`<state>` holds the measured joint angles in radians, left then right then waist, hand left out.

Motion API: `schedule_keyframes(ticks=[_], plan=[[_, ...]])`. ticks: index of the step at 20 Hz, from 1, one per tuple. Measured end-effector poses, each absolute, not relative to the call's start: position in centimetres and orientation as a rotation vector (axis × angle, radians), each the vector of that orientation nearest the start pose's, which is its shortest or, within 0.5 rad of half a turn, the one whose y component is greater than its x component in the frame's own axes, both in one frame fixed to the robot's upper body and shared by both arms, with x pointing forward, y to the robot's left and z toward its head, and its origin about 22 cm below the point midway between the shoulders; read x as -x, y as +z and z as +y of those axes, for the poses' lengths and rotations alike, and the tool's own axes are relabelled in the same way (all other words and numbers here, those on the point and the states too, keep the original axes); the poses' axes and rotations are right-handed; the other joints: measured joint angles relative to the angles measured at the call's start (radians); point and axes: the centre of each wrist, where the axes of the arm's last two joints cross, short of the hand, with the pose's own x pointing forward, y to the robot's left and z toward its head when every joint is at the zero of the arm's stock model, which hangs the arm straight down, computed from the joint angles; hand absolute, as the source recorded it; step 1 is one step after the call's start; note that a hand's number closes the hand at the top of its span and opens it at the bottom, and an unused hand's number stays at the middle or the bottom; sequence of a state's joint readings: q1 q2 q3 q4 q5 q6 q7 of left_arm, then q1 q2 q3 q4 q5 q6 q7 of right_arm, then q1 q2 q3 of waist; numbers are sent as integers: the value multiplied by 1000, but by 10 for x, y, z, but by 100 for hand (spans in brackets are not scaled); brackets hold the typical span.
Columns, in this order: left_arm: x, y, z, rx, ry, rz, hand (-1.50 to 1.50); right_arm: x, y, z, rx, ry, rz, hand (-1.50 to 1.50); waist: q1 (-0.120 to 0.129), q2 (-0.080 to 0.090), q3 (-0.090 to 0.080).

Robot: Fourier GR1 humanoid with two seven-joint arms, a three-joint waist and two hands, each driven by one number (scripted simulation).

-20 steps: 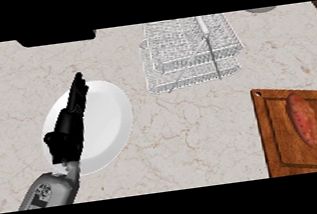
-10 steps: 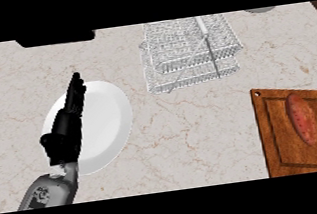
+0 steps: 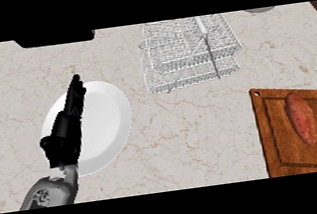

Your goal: Pick the eggplant from the cutting board and place it in the tiered basket

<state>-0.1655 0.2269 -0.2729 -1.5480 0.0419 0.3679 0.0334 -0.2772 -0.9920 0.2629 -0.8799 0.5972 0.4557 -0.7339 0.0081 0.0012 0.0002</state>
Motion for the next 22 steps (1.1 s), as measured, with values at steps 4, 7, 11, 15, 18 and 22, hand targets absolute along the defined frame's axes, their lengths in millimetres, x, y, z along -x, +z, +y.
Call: schedule_keyframes(ticks=[4,7,11,15,18,22], plan=[[-271,34,200,-185,-108,-1664,0,-275,75,-485,279,1496,-982,-150,-1,0,0],[-273,33,205,-186,-112,-1666,0,-269,65,-489,273,1494,-979,-150,-2,0,0],[-273,30,201,-188,-109,-1665,0,-268,54,-486,256,1483,-978,-150,-3,0,0],[-272,28,202,-197,-107,-1665,0,-261,45,-482,231,1461,-989,-150,-7,-1,0],[-277,34,200,-192,-106,-1662,0,-255,35,-481,222,1435,-1005,150,-8,-2,-1],[-276,30,199,-196,-106,-1662,0,-258,34,-478,259,1402,-1066,150,-7,-4,-4]])
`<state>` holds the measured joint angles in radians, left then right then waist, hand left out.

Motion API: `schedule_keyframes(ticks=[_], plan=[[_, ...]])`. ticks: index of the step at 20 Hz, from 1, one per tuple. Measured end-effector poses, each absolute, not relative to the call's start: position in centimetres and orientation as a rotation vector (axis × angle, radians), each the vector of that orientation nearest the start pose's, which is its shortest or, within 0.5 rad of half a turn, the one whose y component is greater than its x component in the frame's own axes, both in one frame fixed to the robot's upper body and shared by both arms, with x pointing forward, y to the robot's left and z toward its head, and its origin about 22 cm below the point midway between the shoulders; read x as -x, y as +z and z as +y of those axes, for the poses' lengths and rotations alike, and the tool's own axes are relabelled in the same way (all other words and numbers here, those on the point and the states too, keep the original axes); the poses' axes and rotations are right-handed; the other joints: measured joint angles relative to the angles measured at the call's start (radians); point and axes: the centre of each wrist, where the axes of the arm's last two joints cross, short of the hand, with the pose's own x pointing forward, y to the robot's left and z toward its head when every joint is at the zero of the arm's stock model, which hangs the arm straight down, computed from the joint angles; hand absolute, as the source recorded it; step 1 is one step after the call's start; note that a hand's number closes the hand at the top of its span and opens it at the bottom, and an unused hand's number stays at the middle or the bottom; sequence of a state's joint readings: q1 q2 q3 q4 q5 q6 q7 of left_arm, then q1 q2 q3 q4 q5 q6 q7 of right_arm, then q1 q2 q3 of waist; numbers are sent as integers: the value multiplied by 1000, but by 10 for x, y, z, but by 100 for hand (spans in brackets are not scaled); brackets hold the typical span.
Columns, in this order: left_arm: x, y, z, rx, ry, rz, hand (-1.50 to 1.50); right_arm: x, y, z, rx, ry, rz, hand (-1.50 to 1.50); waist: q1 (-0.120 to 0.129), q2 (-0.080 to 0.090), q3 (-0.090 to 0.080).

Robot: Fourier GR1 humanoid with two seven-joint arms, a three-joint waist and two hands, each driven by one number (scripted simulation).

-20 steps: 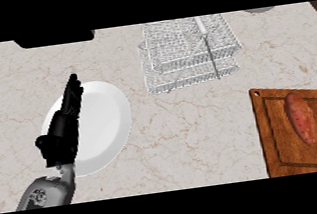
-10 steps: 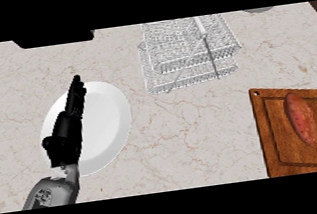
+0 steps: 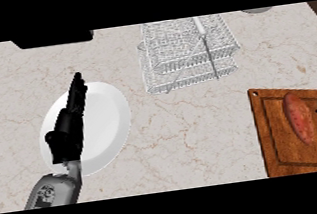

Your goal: Pick the eggplant from the cutting board and place it in the tiered basket

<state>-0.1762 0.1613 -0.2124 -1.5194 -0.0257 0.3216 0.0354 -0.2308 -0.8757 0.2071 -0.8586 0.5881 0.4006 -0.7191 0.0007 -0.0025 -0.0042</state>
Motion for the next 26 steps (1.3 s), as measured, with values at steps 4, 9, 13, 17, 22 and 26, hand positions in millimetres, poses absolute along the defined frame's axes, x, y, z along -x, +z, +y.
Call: schedule_keyframes(ticks=[4,9,13,17,22,26], plan=[[-273,26,203,-195,-108,-1660,0,-259,31,-472,306,1438,-1149,150,0,0,0],[-273,27,204,-193,-106,-1662,0,-260,22,-471,349,1428,-1218,150,2,-1,-2],[-274,28,204,-193,-115,-1657,0,-283,18,-418,496,1494,-1133,150,-3,-13,-18],[-275,27,201,-179,-132,-1650,0,-311,25,-361,675,1548,-1085,150,23,-20,-24],[-275,25,197,-172,-143,-1644,0,-335,35,-268,881,1502,-1074,150,31,-26,-16],[-276,25,199,-184,-132,-1636,0,-343,65,-190,1046,1407,-1093,150,14,-31,-10]])
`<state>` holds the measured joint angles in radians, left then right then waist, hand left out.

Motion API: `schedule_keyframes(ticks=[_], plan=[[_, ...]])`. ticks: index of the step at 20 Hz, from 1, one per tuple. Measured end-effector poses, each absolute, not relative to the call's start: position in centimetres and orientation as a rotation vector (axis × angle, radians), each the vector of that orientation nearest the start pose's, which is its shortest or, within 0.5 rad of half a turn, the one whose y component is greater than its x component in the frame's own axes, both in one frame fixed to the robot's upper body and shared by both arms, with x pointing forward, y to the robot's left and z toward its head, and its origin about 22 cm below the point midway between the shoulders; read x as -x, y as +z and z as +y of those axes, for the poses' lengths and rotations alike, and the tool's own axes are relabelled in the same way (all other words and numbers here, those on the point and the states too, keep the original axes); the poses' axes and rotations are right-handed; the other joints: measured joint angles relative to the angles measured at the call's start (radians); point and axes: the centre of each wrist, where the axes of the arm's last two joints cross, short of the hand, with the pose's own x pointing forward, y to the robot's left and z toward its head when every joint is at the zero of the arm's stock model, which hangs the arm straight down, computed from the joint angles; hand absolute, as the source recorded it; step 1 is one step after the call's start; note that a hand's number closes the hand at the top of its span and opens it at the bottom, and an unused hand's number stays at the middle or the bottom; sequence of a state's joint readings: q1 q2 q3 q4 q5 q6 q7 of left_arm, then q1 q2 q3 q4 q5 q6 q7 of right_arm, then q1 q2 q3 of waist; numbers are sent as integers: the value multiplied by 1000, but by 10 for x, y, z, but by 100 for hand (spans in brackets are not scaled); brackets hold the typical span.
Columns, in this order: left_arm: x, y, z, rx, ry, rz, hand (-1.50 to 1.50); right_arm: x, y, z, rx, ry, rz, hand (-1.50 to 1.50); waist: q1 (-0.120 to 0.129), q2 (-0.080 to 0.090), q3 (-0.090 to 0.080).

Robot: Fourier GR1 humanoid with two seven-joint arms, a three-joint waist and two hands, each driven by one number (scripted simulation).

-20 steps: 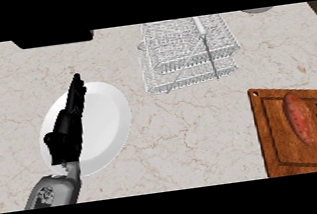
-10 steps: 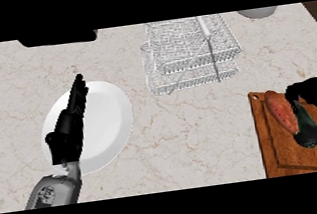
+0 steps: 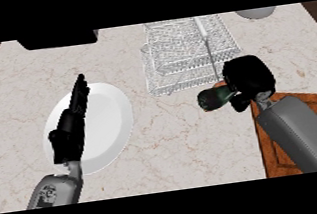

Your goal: Pick the eggplant from the cutting board and place it in the tiered basket

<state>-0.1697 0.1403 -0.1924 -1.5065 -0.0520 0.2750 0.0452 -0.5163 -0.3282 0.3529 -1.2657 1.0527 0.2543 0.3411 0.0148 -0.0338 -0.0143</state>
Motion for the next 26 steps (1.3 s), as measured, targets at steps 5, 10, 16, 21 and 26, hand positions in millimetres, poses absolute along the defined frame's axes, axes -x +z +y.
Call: schedule_keyframes(ticks=[5,10,16,21,26], plan=[[-273,23,202,-188,-123,-1630,0,-331,127,-95,1214,1253,-1134,150,-12,0,6],[-273,25,198,-183,-117,-1637,0,-302,205,-46,1275,1128,-1231,150,-12,8,9],[-275,24,197,-180,-118,-1652,0,-285,272,-33,1244,1034,-1366,150,-6,19,11],[-276,27,197,-172,-124,-1659,0,-291,303,-31,1141,929,-1409,150,5,25,12],[-277,30,196,-175,-122,-1664,0,-309,318,-18,1143,916,-1382,150,7,31,12]])
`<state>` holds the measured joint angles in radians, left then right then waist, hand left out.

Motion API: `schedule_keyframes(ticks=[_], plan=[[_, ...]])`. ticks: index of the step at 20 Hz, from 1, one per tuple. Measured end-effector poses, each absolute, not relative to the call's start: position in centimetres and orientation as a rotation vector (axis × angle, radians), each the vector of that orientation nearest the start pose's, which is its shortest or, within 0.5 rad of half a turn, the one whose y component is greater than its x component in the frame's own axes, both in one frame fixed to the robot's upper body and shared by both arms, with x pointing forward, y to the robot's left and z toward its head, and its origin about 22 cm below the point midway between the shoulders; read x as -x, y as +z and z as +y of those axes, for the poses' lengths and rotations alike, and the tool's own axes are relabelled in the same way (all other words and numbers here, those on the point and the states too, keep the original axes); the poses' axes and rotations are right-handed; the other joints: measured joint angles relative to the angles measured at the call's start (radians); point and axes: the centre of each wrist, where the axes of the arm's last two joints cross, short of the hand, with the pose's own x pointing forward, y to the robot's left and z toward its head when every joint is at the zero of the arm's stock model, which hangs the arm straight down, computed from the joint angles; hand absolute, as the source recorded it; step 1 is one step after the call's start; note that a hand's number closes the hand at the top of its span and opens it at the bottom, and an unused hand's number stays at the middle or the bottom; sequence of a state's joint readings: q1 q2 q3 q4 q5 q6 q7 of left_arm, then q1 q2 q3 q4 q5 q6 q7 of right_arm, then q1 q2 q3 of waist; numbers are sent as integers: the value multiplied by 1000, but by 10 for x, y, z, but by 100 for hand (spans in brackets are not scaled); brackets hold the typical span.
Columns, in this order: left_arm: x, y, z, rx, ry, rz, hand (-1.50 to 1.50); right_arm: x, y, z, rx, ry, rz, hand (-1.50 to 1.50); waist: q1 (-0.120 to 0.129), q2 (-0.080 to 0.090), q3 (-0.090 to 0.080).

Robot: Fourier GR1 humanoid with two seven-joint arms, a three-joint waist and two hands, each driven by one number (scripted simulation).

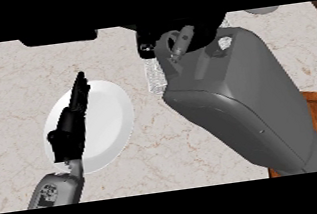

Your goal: Pick the eggplant from the cutting board and place it in the tiered basket

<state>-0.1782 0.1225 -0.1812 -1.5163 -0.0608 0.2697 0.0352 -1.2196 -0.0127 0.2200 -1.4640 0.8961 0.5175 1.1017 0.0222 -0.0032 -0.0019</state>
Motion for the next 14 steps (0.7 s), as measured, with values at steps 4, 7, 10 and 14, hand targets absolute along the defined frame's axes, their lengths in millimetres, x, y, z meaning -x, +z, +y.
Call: schedule_keyframes(ticks=[4,7,10,14], plan=[[-275,28,199,-181,-122,-1660,0,-329,317,-20,1185,896,-1337,150,-5,3,0],[-274,32,199,-181,-118,-1665,0,-345,322,-25,1224,887,-1299,150,-6,4,1],[-274,29,200,-181,-115,-1664,0,-359,317,-31,1257,883,-1264,150,-9,4,1],[-275,30,195,-185,-119,-1660,0,-381,312,-43,1301,879,-1218,150,-9,6,1]])
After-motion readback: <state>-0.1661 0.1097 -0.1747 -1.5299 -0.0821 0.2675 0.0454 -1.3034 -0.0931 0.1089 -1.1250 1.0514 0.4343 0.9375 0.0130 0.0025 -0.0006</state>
